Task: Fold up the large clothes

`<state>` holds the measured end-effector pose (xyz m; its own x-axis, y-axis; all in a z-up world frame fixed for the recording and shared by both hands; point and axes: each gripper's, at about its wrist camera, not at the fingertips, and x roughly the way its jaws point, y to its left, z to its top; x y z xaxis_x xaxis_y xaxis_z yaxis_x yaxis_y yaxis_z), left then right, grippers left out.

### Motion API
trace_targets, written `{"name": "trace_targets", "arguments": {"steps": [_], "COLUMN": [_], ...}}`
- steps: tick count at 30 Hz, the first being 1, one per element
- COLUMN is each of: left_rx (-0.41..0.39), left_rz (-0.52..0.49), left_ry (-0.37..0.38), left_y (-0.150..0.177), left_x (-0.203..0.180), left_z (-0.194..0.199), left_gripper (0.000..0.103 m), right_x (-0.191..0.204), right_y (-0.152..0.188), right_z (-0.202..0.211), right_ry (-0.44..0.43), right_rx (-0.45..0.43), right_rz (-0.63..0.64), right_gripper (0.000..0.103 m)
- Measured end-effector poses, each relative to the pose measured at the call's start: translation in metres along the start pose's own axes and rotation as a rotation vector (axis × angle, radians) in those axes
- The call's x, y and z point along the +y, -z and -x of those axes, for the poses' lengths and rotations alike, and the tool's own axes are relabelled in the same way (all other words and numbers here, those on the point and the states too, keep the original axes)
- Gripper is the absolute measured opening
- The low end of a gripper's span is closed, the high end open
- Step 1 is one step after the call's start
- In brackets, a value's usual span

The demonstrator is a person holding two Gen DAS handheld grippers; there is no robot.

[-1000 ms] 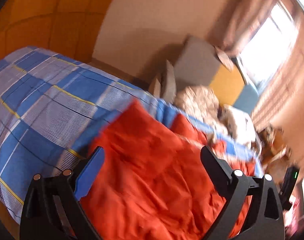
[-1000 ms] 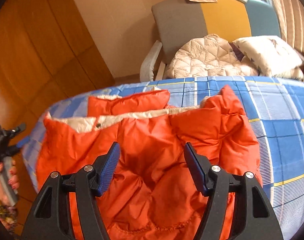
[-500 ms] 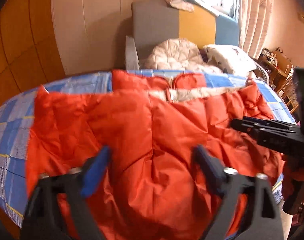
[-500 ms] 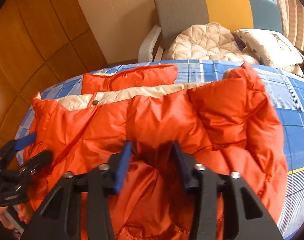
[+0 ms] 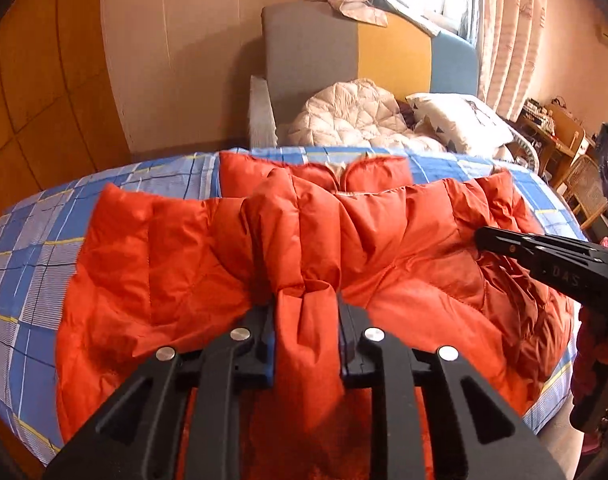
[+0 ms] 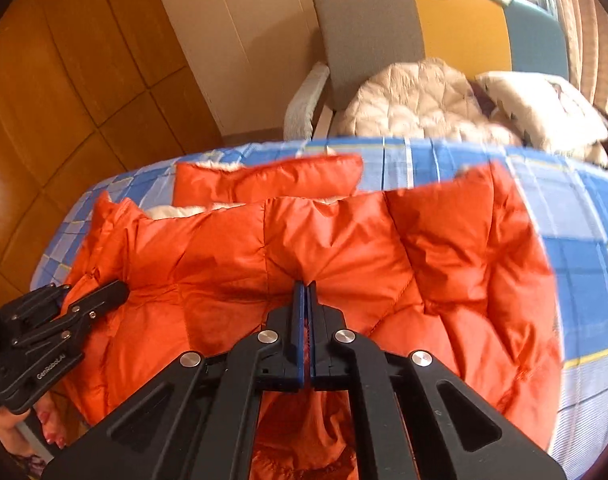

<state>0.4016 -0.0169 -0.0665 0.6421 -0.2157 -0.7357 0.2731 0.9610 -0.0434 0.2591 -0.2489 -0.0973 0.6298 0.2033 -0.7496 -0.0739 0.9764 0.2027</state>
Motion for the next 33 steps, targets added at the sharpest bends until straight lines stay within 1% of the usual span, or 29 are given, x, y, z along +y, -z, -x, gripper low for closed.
{"name": "trace_targets", "arguments": {"steps": [3,7,10,15,16,18,20,23,28,33], "left_rx": [-0.005,-0.005,0.019,0.045,0.048,0.047,0.051,0.055,0.048,0.044], "left_rz": [0.022,0.020,0.026,0.010,0.003,-0.004,0.000,0.021,0.022,0.033], "left_ry": [0.000,-0.016,-0.024,-0.057,-0.067,-0.085,-0.098,-0.103,-0.116,-0.104], "left_y": [-0.009,-0.022,-0.028,-0.026,-0.025,-0.024,-0.024,-0.023,-0.021,-0.018], "left_x": [0.004,0.003,0.006,0.005,0.005,0.005,0.005,0.009,0.012,0.016], "left_z": [-0.001,-0.006,-0.020,-0.048,-0.053,-0.061,-0.067,-0.077,-0.092,-0.106], "left_gripper": [0.020,0.019,0.019,0.020,0.022,0.029,0.044,0.053,0.062,0.066], "right_x": [0.002,0.003,0.000,-0.001,-0.002,-0.003,-0.006,-0.007,-0.011,-0.011], "right_y": [-0.010,-0.021,-0.026,-0.028,-0.027,-0.025,-0.023,-0.019,-0.017,-0.014], "right_z": [0.005,0.001,-0.007,-0.031,-0.036,-0.046,-0.055,-0.068,-0.086,-0.098], "right_ry": [0.000,0.016,0.012,0.036,0.040,0.058,0.069,0.108,0.128,0.146], "right_rx": [-0.016,-0.023,-0.016,-0.005,-0.006,-0.003,0.004,0.018,0.033,0.027], "right_rz": [0.007,0.017,0.010,0.053,0.061,0.082,0.088,0.106,0.093,0.112], "right_gripper": [0.001,0.001,0.001,0.001,0.001,0.001,0.001,0.001,0.001,0.001]}}
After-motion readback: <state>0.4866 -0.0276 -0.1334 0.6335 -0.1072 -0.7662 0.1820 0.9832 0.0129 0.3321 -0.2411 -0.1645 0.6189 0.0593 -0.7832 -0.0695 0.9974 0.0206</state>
